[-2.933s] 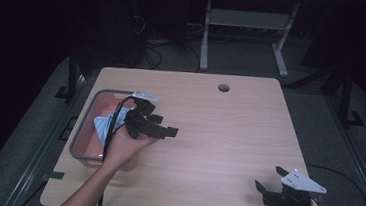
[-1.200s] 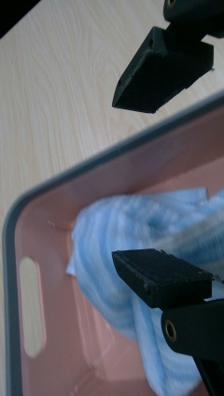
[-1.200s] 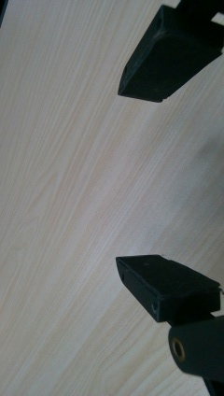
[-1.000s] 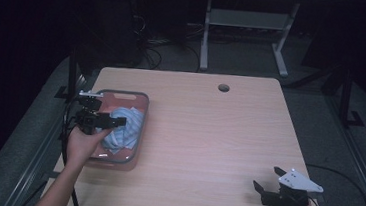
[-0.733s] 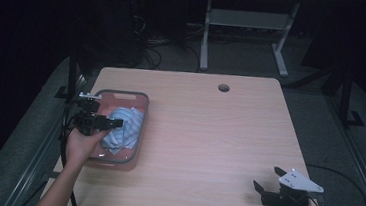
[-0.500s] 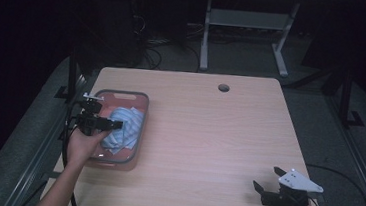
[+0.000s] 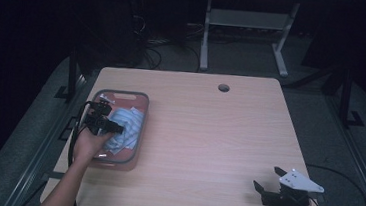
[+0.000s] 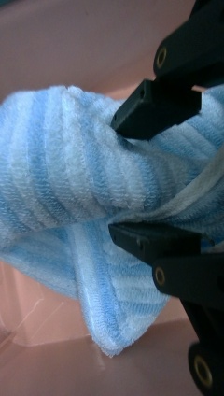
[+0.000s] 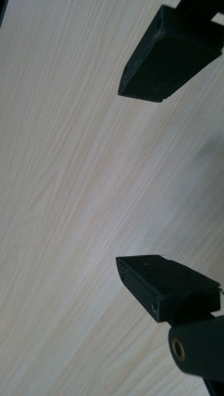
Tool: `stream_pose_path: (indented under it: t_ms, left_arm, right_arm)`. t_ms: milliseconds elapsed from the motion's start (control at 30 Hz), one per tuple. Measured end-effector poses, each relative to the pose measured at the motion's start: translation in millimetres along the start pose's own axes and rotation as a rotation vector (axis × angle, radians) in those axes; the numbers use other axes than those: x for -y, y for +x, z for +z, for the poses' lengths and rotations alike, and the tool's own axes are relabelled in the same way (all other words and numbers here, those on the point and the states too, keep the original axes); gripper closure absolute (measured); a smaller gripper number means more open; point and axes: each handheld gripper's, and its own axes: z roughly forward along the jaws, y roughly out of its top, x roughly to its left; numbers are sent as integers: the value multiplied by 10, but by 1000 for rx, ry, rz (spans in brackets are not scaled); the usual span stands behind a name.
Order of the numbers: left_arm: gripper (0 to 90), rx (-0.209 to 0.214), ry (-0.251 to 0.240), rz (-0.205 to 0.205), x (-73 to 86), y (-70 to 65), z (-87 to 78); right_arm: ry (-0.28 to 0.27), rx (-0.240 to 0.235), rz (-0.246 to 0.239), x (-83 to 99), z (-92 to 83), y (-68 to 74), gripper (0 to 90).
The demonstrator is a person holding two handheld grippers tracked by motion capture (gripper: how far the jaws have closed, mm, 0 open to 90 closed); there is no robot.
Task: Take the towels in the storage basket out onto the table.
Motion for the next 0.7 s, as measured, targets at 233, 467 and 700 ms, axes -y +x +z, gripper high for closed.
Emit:
stream_pose_path:
  t_ms: [233,467,700]
  left_arm:
    - [593,-37,46,26,-19,-25,71]
    - [675,-44,68,53,-24,-44,85]
    - [713,-15,51,44,-14,-9,47]
  right_arm:
    - [3,-4,-2,-2,4,10,145]
    - [0,-6,-1,1,3,7,145]
    - [0,-5,0,2,7,5,145]
